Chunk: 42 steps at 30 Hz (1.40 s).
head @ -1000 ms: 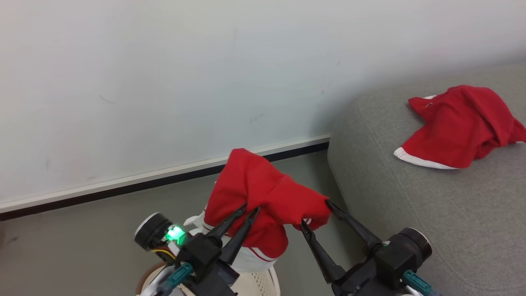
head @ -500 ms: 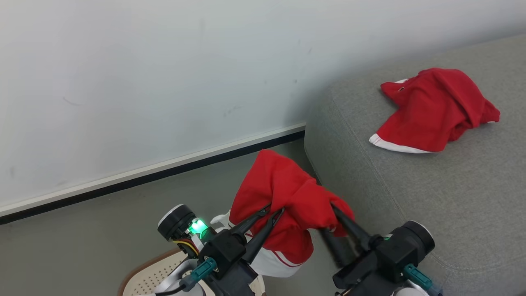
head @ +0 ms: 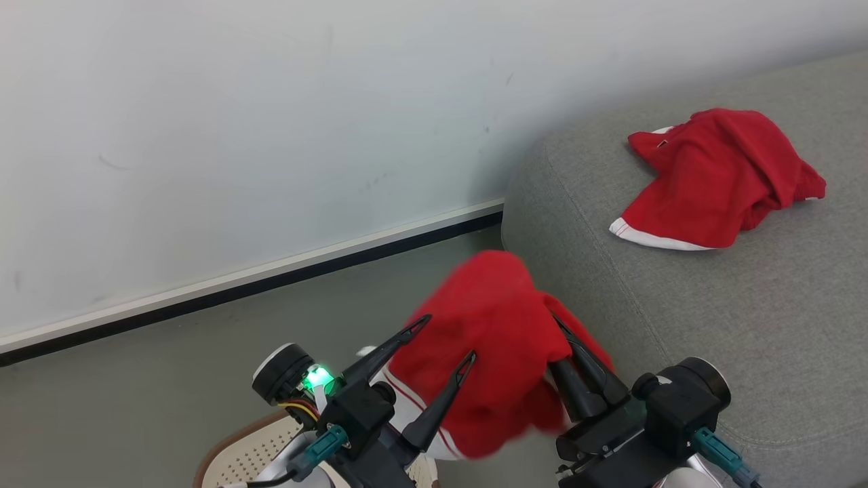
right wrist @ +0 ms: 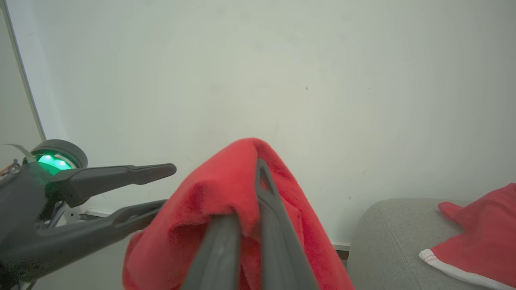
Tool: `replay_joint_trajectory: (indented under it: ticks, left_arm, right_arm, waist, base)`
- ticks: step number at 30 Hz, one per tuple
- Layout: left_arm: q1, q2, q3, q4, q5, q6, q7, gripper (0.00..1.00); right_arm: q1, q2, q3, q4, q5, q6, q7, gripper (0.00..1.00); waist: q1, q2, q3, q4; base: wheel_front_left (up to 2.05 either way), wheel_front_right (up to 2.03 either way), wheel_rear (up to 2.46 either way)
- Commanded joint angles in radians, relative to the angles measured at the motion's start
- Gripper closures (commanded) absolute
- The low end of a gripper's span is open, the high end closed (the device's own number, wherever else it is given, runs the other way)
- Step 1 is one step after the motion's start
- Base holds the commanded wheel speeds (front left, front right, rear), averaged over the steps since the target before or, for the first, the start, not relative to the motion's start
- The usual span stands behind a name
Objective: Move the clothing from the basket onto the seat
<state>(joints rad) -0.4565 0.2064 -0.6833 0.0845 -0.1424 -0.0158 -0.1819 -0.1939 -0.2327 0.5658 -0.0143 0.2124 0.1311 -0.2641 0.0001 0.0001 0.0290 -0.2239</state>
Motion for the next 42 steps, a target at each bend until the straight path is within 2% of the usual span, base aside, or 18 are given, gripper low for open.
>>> replay_joint_trajectory:
  ticks: [1,9,16,24,42]
  left_arm:
    - [0.007,0.000,0.002,-0.001,-0.008,0.005,-0.007,0.00]
    - [0.013,0.007,0.005,-0.011,-0.010,0.020,-0.005,0.00]
    - [0.003,0.013,0.003,-0.023,-0.012,0.029,0.002,0.00]
    - [-0.026,0.021,-0.008,-0.038,-0.002,0.021,0.008,0.00]
    - [-0.083,0.052,-0.035,-0.049,0.012,-0.006,0.043,0.00]
  right_arm:
    - [0.013,0.003,-0.004,-0.003,0.004,-0.001,-0.001,1.00]
    - [0.011,0.007,-0.008,0.004,0.009,-0.001,-0.001,1.00]
    - [-0.001,0.013,-0.016,-0.002,0.012,-0.001,-0.001,1.00]
    - [-0.006,0.032,-0.037,-0.022,0.015,-0.001,-0.001,1.00]
    - [-0.006,0.094,-0.070,-0.062,0.009,-0.001,-0.001,1.00]
  waist:
    - [-0.0001,-0.0001,-0.001,0.003]
    - [-0.0001,-0.0001,-0.001,0.001]
    - [-0.0001,-0.0001,0.017,-0.032]
    - [-0.0001,-0.0001,0.054,-0.104]
    - [-0.0001,-0.0001,0.158,-0.314]
  base:
    - [0.00,0.00,0.00]
    - [0.00,0.00,0.00]
    - [0.00,0.00,0.00]
    - [0.00,0.00,0.00]
    - [0.00,0.00,0.00]
